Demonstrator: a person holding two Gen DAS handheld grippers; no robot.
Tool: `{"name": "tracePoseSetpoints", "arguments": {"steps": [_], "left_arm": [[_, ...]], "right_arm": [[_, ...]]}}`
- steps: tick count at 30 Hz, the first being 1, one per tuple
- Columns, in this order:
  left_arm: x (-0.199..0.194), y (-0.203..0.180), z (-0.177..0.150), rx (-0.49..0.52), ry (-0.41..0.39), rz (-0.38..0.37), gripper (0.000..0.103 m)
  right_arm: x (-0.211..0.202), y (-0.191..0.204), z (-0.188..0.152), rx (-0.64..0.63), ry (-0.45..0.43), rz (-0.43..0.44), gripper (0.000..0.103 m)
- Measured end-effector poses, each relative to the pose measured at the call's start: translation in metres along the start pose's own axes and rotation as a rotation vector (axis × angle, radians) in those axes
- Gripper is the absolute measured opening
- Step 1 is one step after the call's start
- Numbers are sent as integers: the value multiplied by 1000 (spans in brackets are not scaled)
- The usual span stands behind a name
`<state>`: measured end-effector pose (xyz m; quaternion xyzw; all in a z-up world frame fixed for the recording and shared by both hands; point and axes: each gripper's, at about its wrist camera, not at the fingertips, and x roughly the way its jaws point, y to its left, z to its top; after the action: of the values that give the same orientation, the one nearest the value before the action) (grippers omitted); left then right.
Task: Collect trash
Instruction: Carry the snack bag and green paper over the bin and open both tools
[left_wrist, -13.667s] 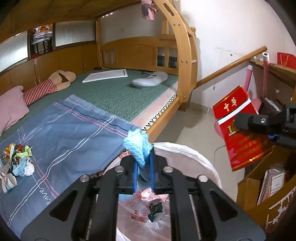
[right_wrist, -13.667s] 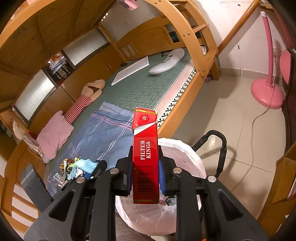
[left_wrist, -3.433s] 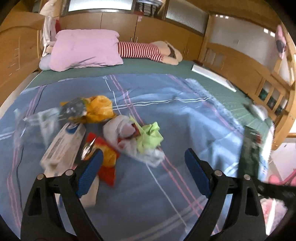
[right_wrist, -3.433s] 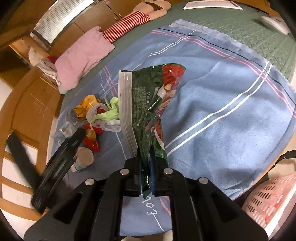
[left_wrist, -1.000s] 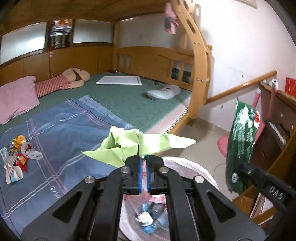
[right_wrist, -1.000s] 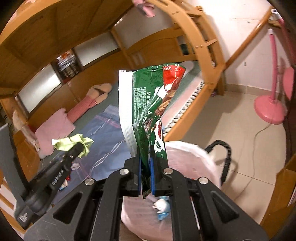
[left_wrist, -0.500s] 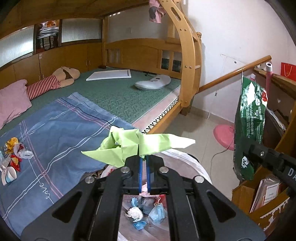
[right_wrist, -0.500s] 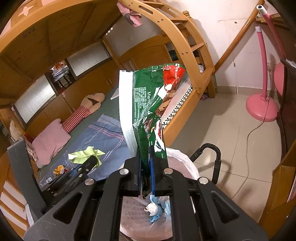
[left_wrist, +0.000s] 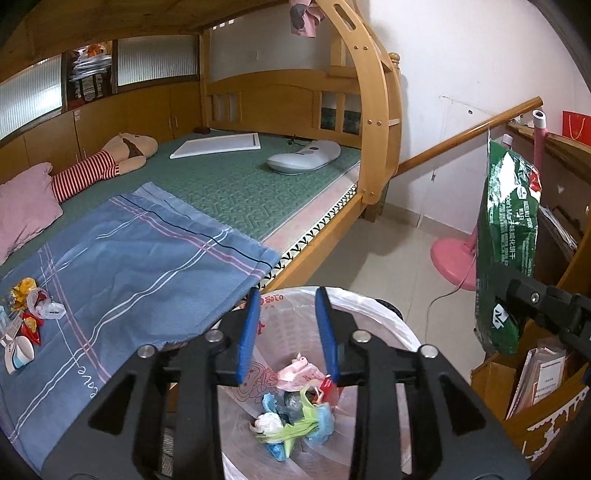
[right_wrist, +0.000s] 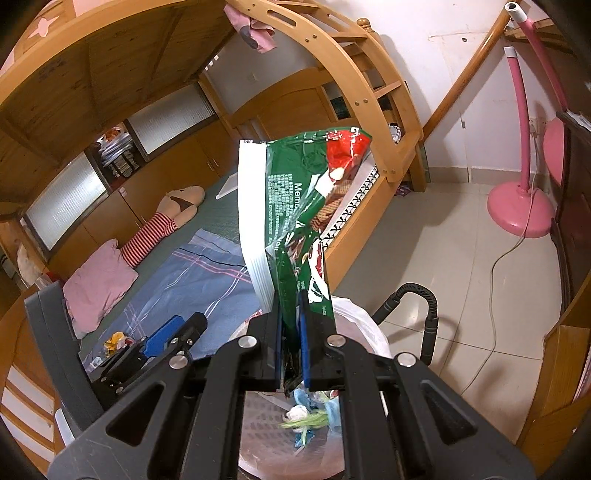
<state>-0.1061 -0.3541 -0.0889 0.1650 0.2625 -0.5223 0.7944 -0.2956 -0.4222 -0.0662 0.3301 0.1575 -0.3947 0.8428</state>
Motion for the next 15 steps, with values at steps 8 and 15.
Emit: {"name": "tracePoseSetpoints", "arguments": {"steps": [8, 15], "left_arm": [[-19, 15, 1, -29, -49, 44, 58], [-38, 45, -1, -81, -79, 119, 58]], "right_arm": [[8, 5, -4, -28, 34, 16, 10], [37, 9, -20, -45, 142, 14, 11]]}}
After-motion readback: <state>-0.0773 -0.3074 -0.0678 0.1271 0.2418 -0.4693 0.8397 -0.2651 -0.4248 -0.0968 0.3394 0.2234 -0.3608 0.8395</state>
